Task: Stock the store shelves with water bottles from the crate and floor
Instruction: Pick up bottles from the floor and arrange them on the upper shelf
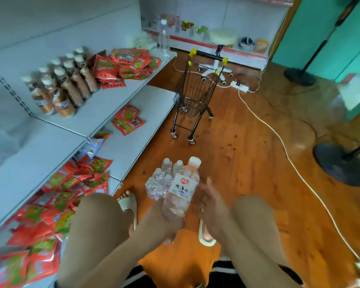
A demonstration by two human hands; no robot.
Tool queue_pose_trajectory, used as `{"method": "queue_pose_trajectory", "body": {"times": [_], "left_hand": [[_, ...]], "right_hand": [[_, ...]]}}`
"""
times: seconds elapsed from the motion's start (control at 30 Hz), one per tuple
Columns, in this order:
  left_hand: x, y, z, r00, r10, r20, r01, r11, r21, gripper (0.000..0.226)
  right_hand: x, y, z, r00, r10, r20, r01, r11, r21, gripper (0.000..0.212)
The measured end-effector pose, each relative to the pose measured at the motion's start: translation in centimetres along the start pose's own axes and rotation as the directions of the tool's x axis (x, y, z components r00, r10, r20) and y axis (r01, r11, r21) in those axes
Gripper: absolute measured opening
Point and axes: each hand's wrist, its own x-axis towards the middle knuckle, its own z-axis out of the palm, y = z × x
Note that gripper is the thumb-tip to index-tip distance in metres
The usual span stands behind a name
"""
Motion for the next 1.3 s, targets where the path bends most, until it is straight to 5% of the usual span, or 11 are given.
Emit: {"method": "queue_pose_trajectory", "body": {"times": [0.1,0.23,0.43,0.53,0.87,1.23,1.3], "left_hand": [[-2.3,-0.6,-0.5,0.999,-0.012,-0.041,0.009,0.997,-0.074,0.018],[-3.5,-2.2,-0.4,0.979,-0.121,-0.166,0.100,0.987,-0.128,0.023],[-5.5,-2.7,-0.7,0.938,-0.084,-0.337,0.066,0.996,-0.064,0.024],[-6.0,-4.0,-1.5,0.902,-0.097,-0.421,0.092,0.995,-0.032,0.012],[-10.7,-4.4,-4.0,0.787,-0.137,-0.601,0.126,0.990,-0.061,0.010],[-18.1,-5.2,-7.1,0.569,-0.120,-0.814,0.010,0.990,-0.139,0.060],[-19.8,-5.1,-8.2,0.519,-0.087,-0.850,-0.040,0.991,-0.126,0.053]], "right_hand": [[-1.9,3.0,0.9,0.997,0.066,0.035,-0.060,0.987,-0.150,0.048],[-3.1,3.3,2.4,0.991,-0.027,0.134,0.075,0.925,-0.372,0.020],[-4.1,4.9,5.3,0.971,-0.117,0.211,0.221,0.779,-0.587,0.037],[-3.9,5.2,6.7,0.955,-0.116,0.273,0.258,0.777,-0.574,0.008],[-4.2,8.5,11.0,0.855,-0.060,0.515,0.351,0.798,-0.490,0.010],[-8.1,10.5,17.3,0.661,0.115,0.742,0.368,0.811,-0.454,0.019],[-8.9,9.9,19.5,0.606,0.121,0.786,0.399,0.809,-0.431,0.025]]}}
